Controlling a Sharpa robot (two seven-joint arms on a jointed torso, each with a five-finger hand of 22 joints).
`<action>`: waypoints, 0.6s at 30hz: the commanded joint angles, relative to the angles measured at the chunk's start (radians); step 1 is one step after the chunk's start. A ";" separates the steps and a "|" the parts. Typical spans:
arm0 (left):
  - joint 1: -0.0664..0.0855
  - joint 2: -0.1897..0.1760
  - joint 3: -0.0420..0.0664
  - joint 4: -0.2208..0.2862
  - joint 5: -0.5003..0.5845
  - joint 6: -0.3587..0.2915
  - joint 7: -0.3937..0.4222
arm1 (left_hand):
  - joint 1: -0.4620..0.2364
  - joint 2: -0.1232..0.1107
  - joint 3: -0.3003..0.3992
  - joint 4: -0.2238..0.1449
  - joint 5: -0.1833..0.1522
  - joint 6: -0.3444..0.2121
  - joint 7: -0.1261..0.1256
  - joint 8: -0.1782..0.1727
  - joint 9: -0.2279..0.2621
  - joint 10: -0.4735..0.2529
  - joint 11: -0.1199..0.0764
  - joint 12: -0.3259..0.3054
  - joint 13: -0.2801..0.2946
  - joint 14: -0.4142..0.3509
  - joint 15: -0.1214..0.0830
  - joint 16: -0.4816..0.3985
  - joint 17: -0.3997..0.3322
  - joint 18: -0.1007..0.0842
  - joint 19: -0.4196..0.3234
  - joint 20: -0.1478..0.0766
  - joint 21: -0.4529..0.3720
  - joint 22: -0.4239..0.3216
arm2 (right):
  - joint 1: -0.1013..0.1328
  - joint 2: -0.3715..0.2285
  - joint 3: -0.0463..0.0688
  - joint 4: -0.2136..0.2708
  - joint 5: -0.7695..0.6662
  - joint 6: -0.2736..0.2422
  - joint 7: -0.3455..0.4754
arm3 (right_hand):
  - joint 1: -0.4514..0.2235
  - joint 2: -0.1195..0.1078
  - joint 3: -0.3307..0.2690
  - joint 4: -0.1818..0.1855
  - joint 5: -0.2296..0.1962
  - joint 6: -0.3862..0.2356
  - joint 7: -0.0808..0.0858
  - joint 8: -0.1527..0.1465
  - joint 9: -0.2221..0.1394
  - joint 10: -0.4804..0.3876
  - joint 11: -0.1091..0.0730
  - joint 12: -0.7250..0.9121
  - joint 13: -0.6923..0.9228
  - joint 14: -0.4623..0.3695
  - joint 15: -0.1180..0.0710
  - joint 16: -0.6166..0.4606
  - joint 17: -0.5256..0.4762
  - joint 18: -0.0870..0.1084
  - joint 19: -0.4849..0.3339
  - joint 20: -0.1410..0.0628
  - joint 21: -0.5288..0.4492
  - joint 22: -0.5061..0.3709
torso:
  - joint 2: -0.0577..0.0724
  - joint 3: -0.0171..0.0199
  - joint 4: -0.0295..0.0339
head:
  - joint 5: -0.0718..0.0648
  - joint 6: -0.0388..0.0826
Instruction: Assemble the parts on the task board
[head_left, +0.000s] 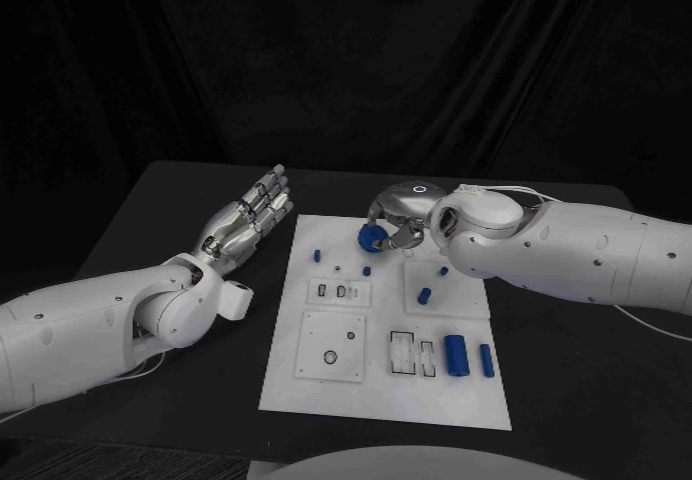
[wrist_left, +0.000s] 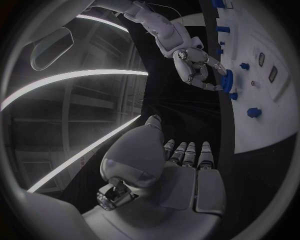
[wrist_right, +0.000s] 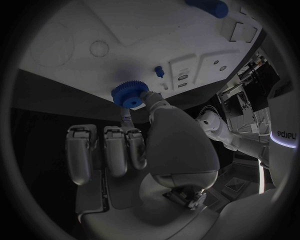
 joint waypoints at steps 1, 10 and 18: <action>0.001 0.004 0.001 0.000 -0.003 0.017 0.029 | 0.009 -0.001 0.005 -0.002 0.007 -0.003 0.007 0.004 0.002 0.000 0.007 -0.007 -0.001 0.000 0.004 -0.004 -0.002 -0.003 0.001 0.009 -0.003 -0.002 | -0.001 0.015 0.001 -0.017 0.001 0.010 0.014 | 0.002 0.006 0.007 0.002 0.003 0.041 -0.035 0.001 0.105 0.106 0.008 0.003 0.263 0.105 0.007 0.003 0.263 -0.013 0.100 0.006 0.005 0.260 | 0.000 -0.0004 -0.0001 | 0.002 -0.001; 0.001 0.007 0.001 -0.002 -0.003 0.021 0.025 | 0.010 -0.001 0.006 -0.002 0.007 0.000 0.011 0.005 0.002 0.000 0.008 -0.007 -0.001 0.000 0.006 -0.004 -0.002 -0.002 0.001 0.011 -0.003 -0.002 | -0.002 0.050 0.003 -0.043 0.001 0.028 0.014 | -0.002 0.003 0.014 0.004 -0.016 0.038 -0.031 -0.015 0.094 0.106 0.010 0.003 0.263 0.105 0.010 0.003 0.263 -0.013 0.100 0.009 0.006 0.260 | -0.001 -0.0002 -0.0015 | 0.000 -0.002; 0.001 0.005 0.001 -0.002 -0.003 0.021 0.024 | 0.011 -0.002 0.006 -0.002 0.007 0.002 0.014 0.006 0.003 0.000 0.009 -0.007 -0.001 0.000 0.006 -0.004 -0.002 -0.001 0.001 0.013 -0.003 -0.002 | -0.005 0.074 0.003 -0.074 0.001 0.045 0.013 | -0.003 0.001 0.019 0.005 -0.022 0.030 -0.029 -0.028 0.085 0.106 0.011 0.003 0.263 0.105 0.011 0.003 0.263 -0.013 0.098 0.010 0.003 0.259 | -0.001 0.0005 -0.0010 | -0.001 -0.001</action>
